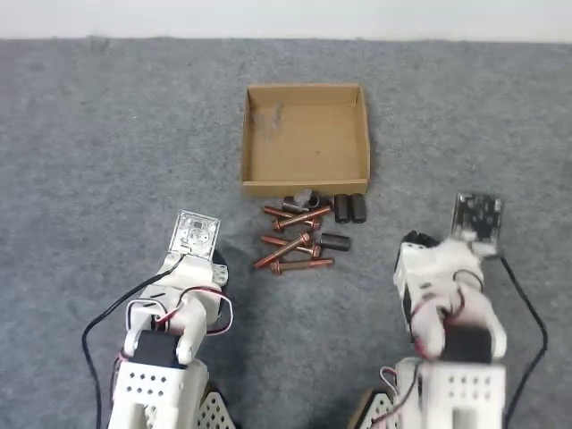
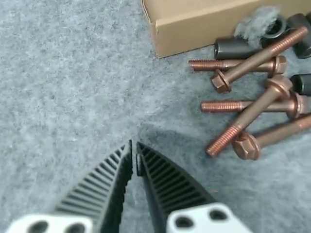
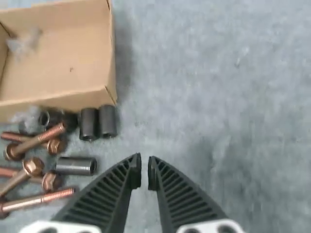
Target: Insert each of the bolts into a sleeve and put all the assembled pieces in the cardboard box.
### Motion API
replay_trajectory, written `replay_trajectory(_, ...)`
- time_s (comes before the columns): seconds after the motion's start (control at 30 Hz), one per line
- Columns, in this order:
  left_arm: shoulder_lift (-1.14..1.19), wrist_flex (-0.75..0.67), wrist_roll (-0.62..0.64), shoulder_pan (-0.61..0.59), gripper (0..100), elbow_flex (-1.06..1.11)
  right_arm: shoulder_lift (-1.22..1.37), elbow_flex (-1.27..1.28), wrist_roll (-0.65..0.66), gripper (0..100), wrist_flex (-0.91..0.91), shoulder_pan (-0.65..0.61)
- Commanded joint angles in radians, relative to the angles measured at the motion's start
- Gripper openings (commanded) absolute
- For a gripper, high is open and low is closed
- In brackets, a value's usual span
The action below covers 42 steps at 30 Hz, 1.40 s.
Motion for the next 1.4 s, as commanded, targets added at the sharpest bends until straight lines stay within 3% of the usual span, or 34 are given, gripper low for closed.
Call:
replay_trajectory(0.0,-0.014,-0.003,0.008,0.002,1,-0.022,0.268,-0.146,0.012,1.3,-0.004,-0.007)
replay_trajectory(0.2,-0.014,-0.003,0.008,0.002,1,-0.021,0.610,-0.328,0.008,1.3,-0.004,-0.008)
replay_trajectory(0.4,-0.014,-0.003,0.008,0.002,1,-0.021,0.872,-0.486,0.012,1.7,-0.015,-0.087)
replay_trajectory(0.63,-0.014,-0.003,0.008,0.002,1,-0.019,1.075,-0.664,0.012,18.4,-0.016,-0.136)
replay_trajectory(0.83,-0.014,-0.003,0.008,0.002,1,-0.019,1.280,-0.868,0.012,12.5,-0.016,-0.168)
replay_trajectory(1.1,-0.014,-0.003,0.006,0.002,1,-0.019,1.540,-1.094,0.012,12.3,-0.008,-0.188)
replay_trajectory(1.37,-0.014,-0.003,0.006,0.002,1,-0.018,1.639,-1.168,0.077,11.9,-0.013,-0.240)
